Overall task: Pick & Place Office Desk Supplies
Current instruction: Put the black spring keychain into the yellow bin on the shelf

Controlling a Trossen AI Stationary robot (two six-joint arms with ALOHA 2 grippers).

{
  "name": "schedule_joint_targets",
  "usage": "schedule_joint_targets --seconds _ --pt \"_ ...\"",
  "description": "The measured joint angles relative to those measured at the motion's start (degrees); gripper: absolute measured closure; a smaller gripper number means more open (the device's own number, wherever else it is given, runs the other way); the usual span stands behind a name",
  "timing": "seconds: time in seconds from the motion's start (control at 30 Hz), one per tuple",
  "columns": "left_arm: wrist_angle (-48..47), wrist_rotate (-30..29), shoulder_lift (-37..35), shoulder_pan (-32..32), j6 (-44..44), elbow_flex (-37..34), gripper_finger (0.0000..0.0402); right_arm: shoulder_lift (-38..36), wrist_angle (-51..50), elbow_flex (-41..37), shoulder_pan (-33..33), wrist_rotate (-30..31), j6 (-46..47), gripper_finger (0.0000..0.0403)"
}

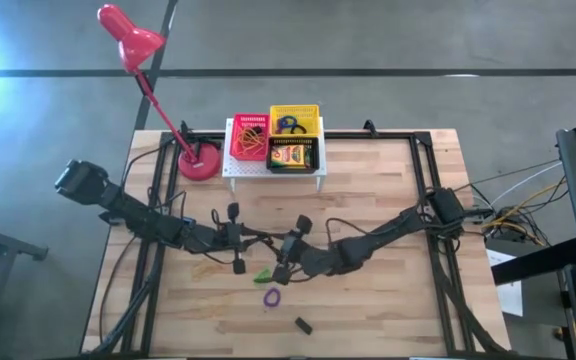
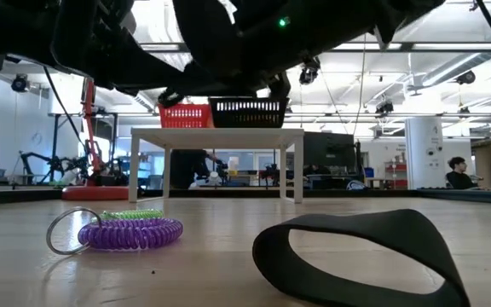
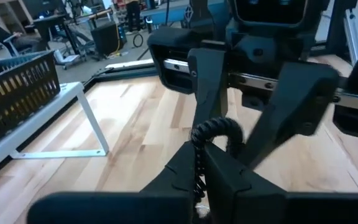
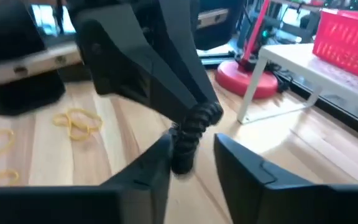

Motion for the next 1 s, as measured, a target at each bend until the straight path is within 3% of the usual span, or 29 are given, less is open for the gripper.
schedule_joint_targets --seconds 0.1,0.23,0.43,0.53,0.67,0.8,0.9,1.0 --pt "-0.7 0.0 0.0 0.0 -1.1 0.0 0.0360 0.0 -6.0 1.5 0.1 0.0 0.6 0.0332" --pt "-3.5 0.2 0.0 0.0 -2.3 0.6 0.0299 -1.0 -16.0 2.4 0.1 0.0 4.5 0.0381" --pt "-15.8 0.1 -2.3 0.0 -2.6 3.8 0.0216 -5.6 -33.1 0.5 1.2 -0.5 13.6 0.0377" --pt "-19.6 0.0 -2.4 0.0 -3.9 4.7 0.0196 -7.4 -34.4 -2.5 1.9 -5.3 12.1 0.0376" --pt "-20.5 0.0 -2.2 0.0 -7.3 4.1 0.0191 -9.4 -25.6 -7.1 2.2 -19.5 0.5 0.0376" --pt "-19.1 0.0 -2.2 0.0 -7.5 3.6 0.0200 -9.6 -2.4 -13.8 0.4 -31.9 -9.3 0.0376" --pt "-17.3 0.0 -2.1 0.0 -7.5 3.4 0.0209 -10.4 12.7 -17.0 -2.5 -32.8 -14.7 0.0376" --pt "-16.7 0.0 -2.1 0.0 -7.5 3.4 0.0217 -14.2 17.9 -17.2 -6.7 -30.1 -16.0 0.0376"
